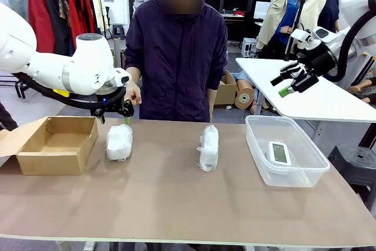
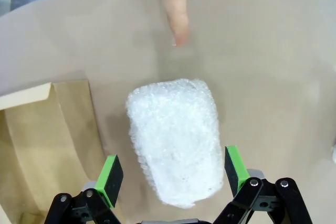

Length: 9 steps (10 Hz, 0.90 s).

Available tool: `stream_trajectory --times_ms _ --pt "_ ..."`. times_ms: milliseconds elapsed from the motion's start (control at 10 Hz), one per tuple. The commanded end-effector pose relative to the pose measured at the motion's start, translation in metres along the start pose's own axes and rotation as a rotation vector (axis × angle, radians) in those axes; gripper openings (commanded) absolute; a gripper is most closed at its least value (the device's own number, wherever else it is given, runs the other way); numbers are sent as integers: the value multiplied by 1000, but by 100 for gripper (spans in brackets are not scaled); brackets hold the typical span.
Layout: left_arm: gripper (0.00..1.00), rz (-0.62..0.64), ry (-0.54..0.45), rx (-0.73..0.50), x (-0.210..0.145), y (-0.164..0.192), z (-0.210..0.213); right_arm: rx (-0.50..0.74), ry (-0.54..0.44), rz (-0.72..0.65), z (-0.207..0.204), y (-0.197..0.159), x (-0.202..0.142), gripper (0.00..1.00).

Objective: Separate and place wrapped and unwrapped clocks.
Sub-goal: Pick up the Digital clock indicated by the person.

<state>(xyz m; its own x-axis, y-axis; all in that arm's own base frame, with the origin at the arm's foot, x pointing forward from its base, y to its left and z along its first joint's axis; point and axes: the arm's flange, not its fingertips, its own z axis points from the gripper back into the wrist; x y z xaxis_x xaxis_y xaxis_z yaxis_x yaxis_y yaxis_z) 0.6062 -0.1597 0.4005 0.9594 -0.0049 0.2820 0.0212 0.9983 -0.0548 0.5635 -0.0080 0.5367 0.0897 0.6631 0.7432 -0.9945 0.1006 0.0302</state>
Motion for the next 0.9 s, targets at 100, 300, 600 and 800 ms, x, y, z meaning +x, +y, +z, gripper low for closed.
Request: stream_trajectory --times_ms 100,300,600,800 --pt "100 125 3 27 -2 -9 -4 -10 17 23 -1 4 -2 100" --pt "100 159 25 34 -3 -10 -15 -10 17 23 -1 4 -2 100" --pt "100 156 39 66 -5 -8 -27 -10 17 23 -1 4 -2 100" --pt "100 162 44 65 -8 -7 -32 -10 17 23 -1 4 -2 100"
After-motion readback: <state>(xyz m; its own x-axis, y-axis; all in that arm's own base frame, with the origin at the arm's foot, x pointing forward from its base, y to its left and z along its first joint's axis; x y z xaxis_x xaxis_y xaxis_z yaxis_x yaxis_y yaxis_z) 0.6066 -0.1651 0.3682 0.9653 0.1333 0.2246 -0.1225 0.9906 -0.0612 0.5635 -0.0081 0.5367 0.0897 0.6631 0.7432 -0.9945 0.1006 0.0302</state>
